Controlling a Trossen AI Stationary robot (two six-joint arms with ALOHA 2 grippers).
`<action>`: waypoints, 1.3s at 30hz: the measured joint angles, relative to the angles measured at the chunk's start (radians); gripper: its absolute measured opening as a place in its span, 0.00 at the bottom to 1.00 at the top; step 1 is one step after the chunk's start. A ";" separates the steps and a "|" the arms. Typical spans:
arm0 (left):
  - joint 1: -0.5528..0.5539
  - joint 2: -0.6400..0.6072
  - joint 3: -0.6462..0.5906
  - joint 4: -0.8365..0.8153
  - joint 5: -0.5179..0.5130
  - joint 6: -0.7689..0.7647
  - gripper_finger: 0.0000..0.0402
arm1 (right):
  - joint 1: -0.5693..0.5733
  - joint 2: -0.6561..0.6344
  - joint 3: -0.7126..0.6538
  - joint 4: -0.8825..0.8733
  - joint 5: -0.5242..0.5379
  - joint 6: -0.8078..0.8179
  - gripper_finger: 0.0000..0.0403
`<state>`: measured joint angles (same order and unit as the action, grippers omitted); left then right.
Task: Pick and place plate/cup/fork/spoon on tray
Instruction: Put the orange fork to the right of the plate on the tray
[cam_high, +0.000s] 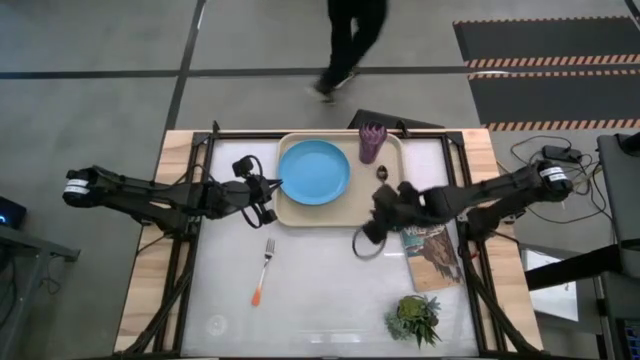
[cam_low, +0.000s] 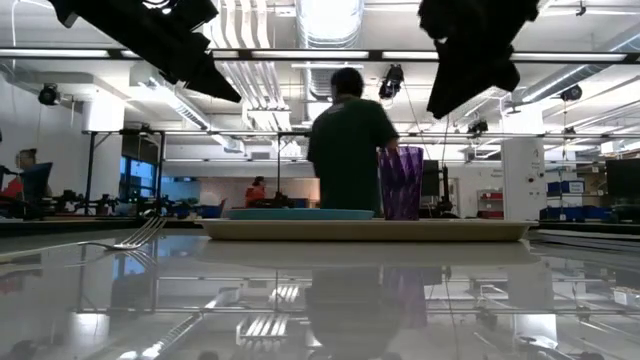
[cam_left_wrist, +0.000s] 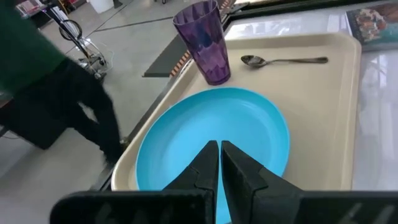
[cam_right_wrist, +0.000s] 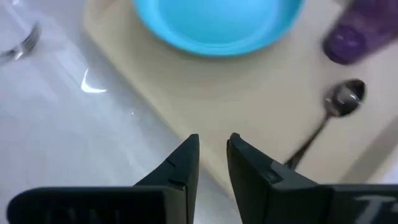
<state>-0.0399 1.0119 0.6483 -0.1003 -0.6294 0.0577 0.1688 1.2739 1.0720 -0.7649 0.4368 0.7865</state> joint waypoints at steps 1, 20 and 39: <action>0.000 0.000 0.000 0.011 0.000 0.000 0.00 | 0.028 0.005 -0.004 0.015 0.022 -0.011 0.17; 0.000 0.002 0.005 0.012 0.003 -0.146 0.00 | 0.172 -0.174 -0.343 0.435 0.143 -0.290 0.12; -0.077 0.081 0.045 -0.218 0.282 -0.918 0.00 | 0.172 -0.584 -0.615 0.735 0.103 -0.690 0.12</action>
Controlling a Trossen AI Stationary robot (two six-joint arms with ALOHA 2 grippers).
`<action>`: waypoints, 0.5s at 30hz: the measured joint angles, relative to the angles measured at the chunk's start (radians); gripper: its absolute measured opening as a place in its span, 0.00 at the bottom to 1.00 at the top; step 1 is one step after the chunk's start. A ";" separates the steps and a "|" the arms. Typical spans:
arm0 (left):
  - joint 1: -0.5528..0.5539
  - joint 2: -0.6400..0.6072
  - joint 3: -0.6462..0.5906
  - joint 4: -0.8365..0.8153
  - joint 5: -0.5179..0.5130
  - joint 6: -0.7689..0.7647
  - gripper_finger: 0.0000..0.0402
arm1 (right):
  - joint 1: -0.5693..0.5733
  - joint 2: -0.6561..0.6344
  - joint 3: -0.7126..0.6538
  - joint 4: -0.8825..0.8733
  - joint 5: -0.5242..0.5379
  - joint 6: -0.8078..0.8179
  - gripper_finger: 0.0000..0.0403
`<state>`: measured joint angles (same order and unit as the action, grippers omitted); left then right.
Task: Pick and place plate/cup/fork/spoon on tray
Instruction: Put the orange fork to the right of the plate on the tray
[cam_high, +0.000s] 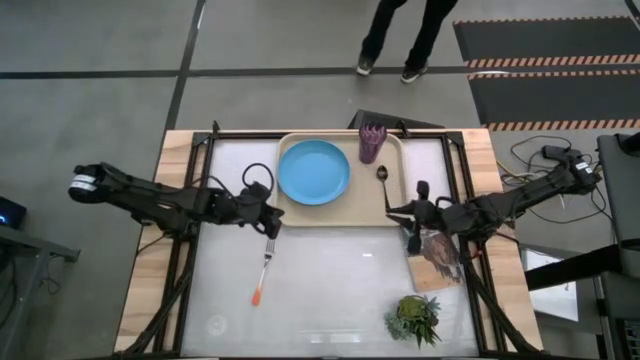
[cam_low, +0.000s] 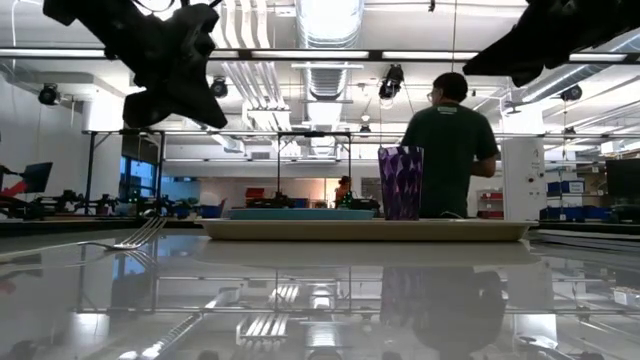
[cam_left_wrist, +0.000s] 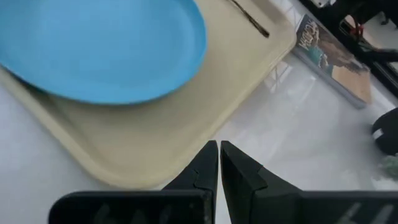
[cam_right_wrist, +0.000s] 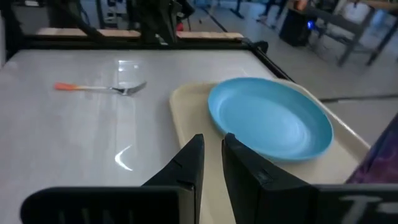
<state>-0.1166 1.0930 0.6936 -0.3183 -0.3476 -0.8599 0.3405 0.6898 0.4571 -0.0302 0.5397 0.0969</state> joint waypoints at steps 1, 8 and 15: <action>-0.007 0.005 0.012 -0.015 0.000 -0.027 0.00 | 0.000 -0.017 -0.007 0.001 -0.009 -0.021 0.12; -0.046 0.078 0.110 -0.059 0.000 -0.105 0.00 | 0.000 -0.102 -0.090 0.133 -0.094 -0.137 0.12; -0.065 0.190 0.233 -0.093 0.002 -0.107 0.00 | -0.001 -0.161 -0.200 0.327 -0.153 -0.277 0.12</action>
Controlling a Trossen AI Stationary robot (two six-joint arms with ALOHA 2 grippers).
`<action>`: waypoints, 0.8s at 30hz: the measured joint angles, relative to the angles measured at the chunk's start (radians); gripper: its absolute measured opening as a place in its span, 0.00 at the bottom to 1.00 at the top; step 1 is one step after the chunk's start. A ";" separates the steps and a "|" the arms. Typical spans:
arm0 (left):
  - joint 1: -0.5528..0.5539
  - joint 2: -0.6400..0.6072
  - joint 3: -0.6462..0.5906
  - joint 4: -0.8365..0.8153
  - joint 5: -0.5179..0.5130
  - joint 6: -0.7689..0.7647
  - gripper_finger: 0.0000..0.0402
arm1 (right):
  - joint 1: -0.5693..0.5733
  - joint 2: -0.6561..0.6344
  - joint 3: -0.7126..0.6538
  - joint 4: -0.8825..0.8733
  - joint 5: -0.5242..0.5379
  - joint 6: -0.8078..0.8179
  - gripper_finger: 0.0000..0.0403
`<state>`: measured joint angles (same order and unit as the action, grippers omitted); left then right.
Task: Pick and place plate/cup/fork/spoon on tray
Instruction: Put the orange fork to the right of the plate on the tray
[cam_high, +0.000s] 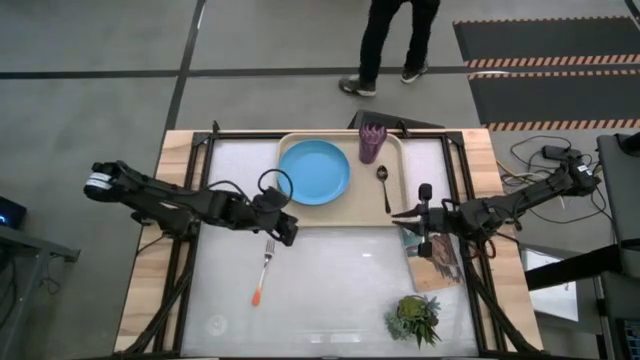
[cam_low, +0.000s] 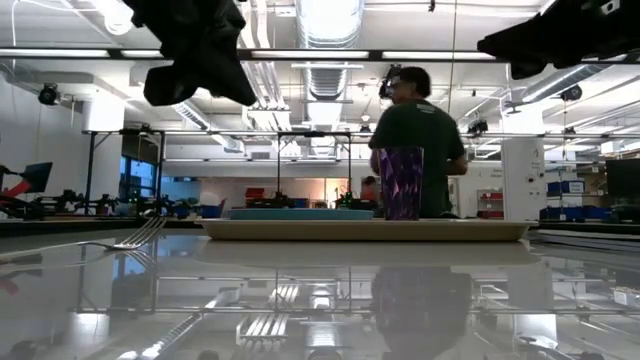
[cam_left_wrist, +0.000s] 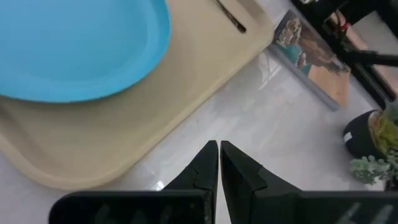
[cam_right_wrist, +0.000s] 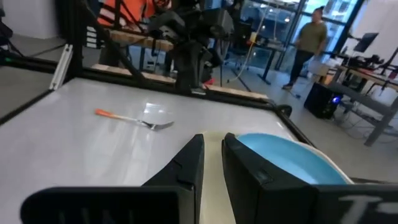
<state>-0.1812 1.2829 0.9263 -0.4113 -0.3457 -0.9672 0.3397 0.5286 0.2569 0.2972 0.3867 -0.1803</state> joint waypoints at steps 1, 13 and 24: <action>-0.003 0.013 0.014 -0.009 0.004 -0.006 0.00 | 0.000 -0.012 -0.004 -0.001 0.002 -0.011 0.12; -0.076 0.124 0.138 -0.239 0.028 -0.248 0.00 | 0.000 -0.196 -0.037 -0.062 0.006 -0.040 0.12; -0.120 0.223 0.141 -0.316 0.193 -0.336 0.00 | 0.000 -0.289 -0.062 -0.139 0.008 -0.050 0.12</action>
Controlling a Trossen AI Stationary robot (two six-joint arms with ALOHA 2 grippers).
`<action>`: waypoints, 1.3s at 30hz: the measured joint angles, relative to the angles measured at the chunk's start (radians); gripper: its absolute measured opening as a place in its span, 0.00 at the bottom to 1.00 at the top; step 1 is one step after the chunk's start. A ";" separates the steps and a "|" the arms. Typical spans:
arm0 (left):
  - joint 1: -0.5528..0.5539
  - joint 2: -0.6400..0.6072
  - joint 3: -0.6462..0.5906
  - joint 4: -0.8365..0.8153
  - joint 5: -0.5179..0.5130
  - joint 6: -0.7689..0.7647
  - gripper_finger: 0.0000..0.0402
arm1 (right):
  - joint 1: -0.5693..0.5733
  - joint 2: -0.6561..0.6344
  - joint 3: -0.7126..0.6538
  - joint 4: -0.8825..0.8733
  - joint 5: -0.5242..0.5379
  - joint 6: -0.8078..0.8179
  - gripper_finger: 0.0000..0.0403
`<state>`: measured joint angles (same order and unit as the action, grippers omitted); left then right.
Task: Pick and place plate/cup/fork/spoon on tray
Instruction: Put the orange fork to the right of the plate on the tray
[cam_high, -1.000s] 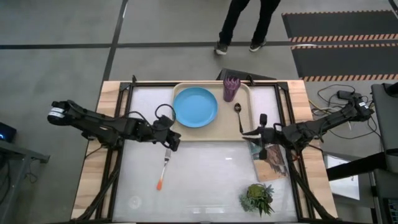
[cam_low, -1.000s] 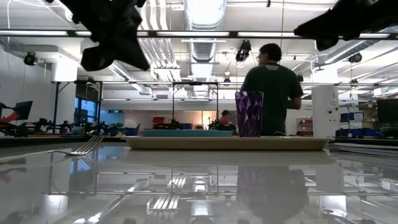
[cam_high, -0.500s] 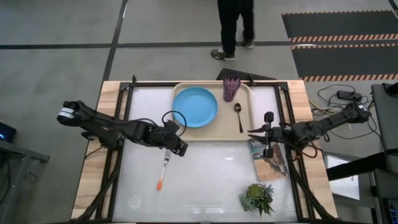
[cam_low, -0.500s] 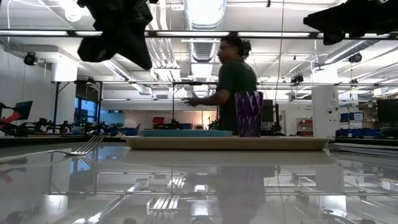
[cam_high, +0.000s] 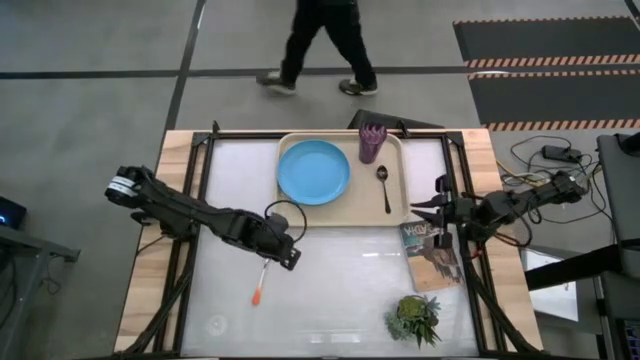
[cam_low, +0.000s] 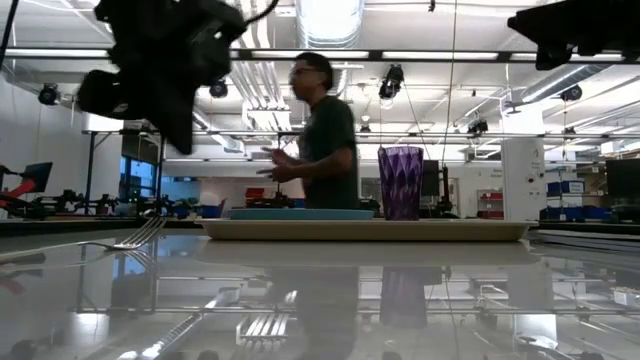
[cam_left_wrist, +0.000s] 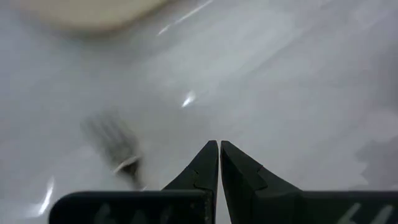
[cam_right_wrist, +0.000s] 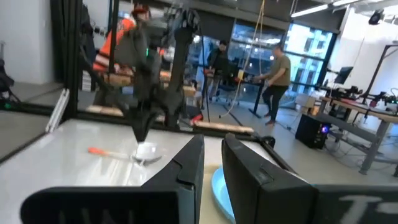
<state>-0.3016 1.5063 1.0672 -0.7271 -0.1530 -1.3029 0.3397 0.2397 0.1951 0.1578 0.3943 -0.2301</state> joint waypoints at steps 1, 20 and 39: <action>0.000 0.007 0.000 -0.033 0.020 -0.027 0.00 | 0.000 -0.002 0.000 0.001 0.000 0.001 0.12; -0.054 0.106 -0.035 -0.112 0.121 -0.339 0.00 | 0.000 -0.016 0.002 -0.033 0.000 0.007 0.12; -0.079 0.168 -0.061 -0.110 0.135 -0.340 0.36 | 0.000 -0.016 0.002 -0.050 0.000 0.010 0.12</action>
<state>-0.3804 1.6745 1.0061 -0.8367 -0.0183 -1.6428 0.3397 0.2234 0.1974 0.1081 0.3946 -0.2197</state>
